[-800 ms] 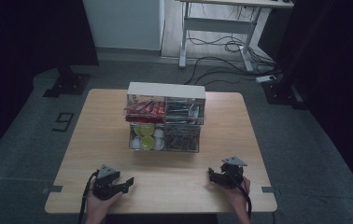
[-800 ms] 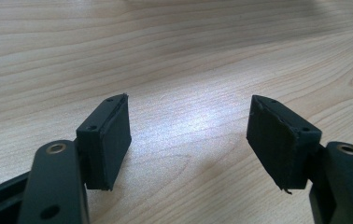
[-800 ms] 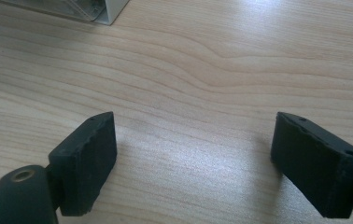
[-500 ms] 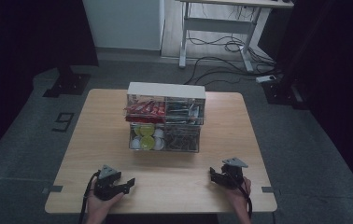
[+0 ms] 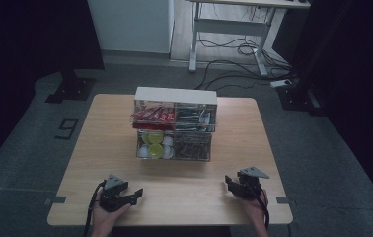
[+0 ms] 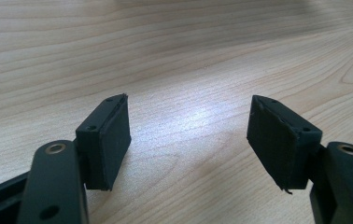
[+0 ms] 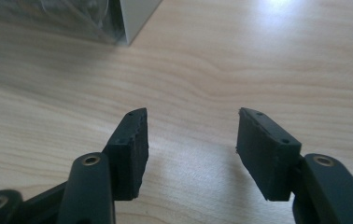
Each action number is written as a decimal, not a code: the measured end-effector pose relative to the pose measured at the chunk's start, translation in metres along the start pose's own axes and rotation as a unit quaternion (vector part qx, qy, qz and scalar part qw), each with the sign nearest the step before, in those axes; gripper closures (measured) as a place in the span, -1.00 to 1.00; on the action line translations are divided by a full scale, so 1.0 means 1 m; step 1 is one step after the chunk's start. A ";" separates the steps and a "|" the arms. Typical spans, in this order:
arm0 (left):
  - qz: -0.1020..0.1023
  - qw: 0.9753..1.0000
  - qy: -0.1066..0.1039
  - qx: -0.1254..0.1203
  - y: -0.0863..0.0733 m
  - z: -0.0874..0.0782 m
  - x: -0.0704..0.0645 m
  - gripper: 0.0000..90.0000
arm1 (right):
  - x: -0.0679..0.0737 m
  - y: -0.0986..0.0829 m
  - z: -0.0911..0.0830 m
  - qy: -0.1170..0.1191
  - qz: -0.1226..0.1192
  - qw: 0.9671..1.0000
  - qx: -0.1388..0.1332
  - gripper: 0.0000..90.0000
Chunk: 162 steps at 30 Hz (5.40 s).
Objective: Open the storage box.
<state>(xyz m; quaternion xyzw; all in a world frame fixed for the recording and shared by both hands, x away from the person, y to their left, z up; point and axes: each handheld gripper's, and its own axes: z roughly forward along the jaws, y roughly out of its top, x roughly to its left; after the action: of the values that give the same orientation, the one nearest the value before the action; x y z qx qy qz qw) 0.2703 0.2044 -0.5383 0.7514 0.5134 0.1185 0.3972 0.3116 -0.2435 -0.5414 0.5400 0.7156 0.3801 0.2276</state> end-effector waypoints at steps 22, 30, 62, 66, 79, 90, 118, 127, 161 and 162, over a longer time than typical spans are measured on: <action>-0.003 1.000 0.001 -0.006 0.001 -0.003 0.001 -0.33 | 0.004 0.013 -0.028 0.032 0.011 0.997 -0.065 0.25; -0.003 1.000 0.001 -0.003 0.000 -0.002 0.000 -0.33 | 0.011 0.022 -0.038 0.048 0.005 0.995 -0.088 0.41; -0.009 1.000 -0.002 -0.002 -0.001 -0.004 0.003 -0.33 | 0.063 0.053 -0.035 0.115 -0.040 0.987 -0.105 0.90; -0.009 1.000 -0.002 -0.004 0.000 -0.005 0.003 -0.33 | 0.073 0.060 -0.027 0.123 -0.046 0.986 -0.107 0.90; -0.011 1.000 -0.003 -0.004 -0.001 -0.007 0.003 -0.33 | 0.099 0.074 -0.007 0.149 -0.055 0.982 -0.105 0.90; -0.008 1.000 -0.001 -0.003 -0.001 -0.006 0.001 -0.33 | 0.103 0.066 0.004 0.157 -0.053 0.982 -0.092 0.89; 0.001 1.000 -0.006 0.009 -0.003 0.000 -0.003 -0.34 | 0.084 0.045 0.037 0.126 -0.027 0.990 -0.050 0.89; 0.002 1.000 -0.005 0.008 -0.003 0.000 -0.003 -0.34 | 0.083 0.045 0.036 0.123 -0.030 0.991 -0.053 0.89; 0.003 1.000 -0.007 0.010 -0.002 -0.001 -0.003 -0.35 | 0.082 0.049 0.025 0.128 -0.028 0.989 -0.065 0.90; 0.003 1.000 -0.007 0.010 -0.002 -0.001 -0.003 -0.35 | 0.081 0.049 0.025 0.126 -0.027 0.990 -0.064 0.90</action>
<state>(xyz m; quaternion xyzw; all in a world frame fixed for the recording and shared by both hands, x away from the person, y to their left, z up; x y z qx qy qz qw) 0.2672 0.2027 -0.5391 0.7576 0.5095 0.1092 0.3930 0.3340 -0.1536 -0.5107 0.4523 0.7271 0.4842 0.1799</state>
